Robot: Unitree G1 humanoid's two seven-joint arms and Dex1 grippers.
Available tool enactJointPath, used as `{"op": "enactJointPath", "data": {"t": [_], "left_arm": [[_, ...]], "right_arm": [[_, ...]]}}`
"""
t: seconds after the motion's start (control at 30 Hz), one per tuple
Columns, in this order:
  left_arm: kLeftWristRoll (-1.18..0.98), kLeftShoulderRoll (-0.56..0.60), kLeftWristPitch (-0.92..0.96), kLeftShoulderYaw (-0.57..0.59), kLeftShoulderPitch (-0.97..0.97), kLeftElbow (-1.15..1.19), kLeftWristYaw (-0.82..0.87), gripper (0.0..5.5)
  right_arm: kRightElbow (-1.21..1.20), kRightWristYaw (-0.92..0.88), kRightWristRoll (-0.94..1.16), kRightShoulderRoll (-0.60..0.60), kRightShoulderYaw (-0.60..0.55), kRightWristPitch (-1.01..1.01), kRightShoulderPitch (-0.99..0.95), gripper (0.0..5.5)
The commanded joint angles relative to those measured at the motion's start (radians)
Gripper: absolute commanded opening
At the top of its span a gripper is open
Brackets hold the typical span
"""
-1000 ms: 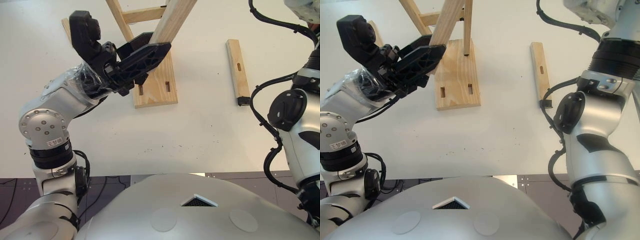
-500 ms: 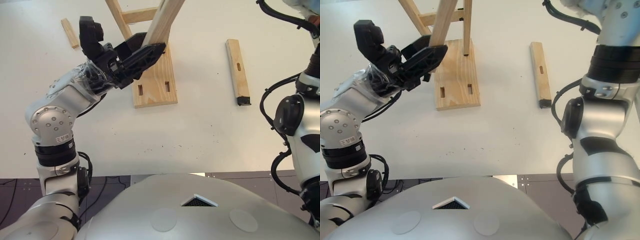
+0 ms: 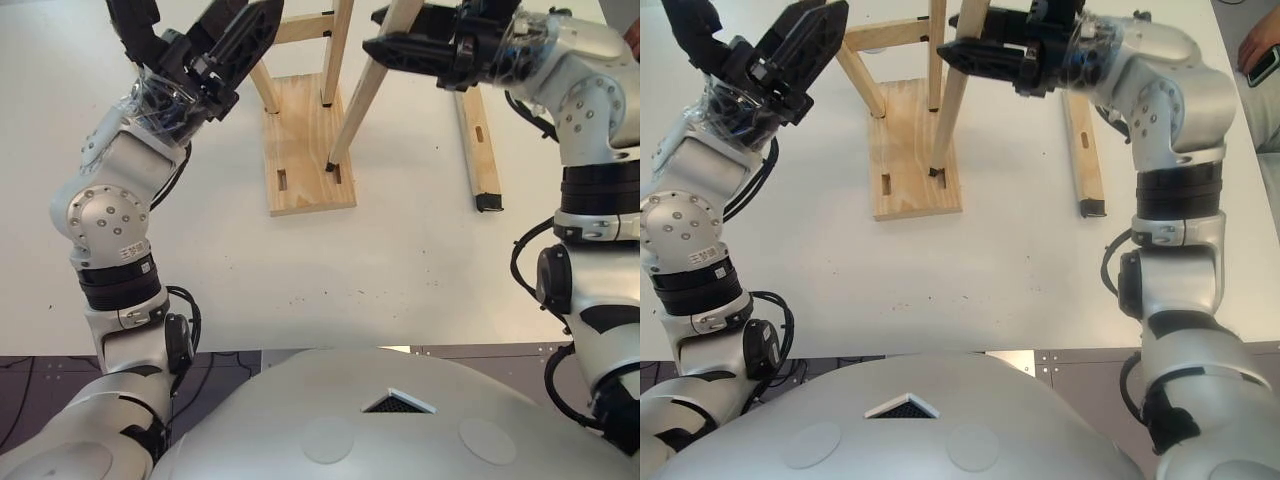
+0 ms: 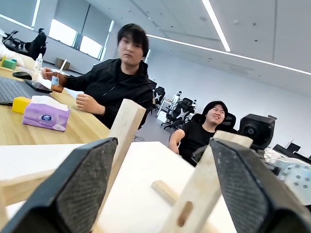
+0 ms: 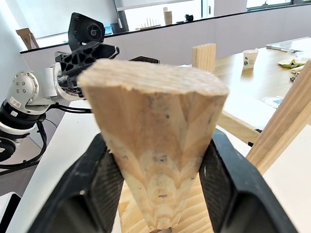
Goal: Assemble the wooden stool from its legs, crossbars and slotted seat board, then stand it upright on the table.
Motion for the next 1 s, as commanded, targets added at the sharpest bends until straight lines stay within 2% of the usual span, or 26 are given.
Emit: {"op": "enactJointPath", "data": {"t": [0.03, 0.2, 0.33, 0.5, 0.67, 1.0], "left_arm": [[0.209, 0.072, 0.048, -0.142, 0.018, 0.146, 0.017, 3.50], [0.319, 0.084, 0.061, -0.206, 0.029, 0.223, -0.032, 3.50], [0.392, 0.088, 0.066, -0.249, 0.029, 0.262, -0.057, 3.50], [0.613, 0.089, -0.003, -0.423, 0.051, 0.376, -0.057, 3.50], [0.689, 0.068, -0.044, -0.427, 0.061, 0.445, -0.058, 3.50], [0.718, 0.047, -0.057, -0.405, 0.083, 0.438, -0.048, 3.50]], "right_arm": [[-0.004, 0.050, -0.028, -0.022, 0.014, -0.059, 0.036, 2.04], [0.029, 0.109, -0.109, -0.038, 0.077, -0.157, 0.074, 2.04], [0.079, 0.136, -0.121, -0.059, 0.077, -0.185, 0.033, 2.04], [0.130, 0.178, -0.145, -0.083, 0.107, -0.206, -0.009, 2.04], [0.136, 0.215, -0.162, -0.107, 0.129, -0.209, -0.018, 2.04], [0.150, 0.271, -0.186, -0.143, 0.148, -0.206, -0.048, 2.04]]}}
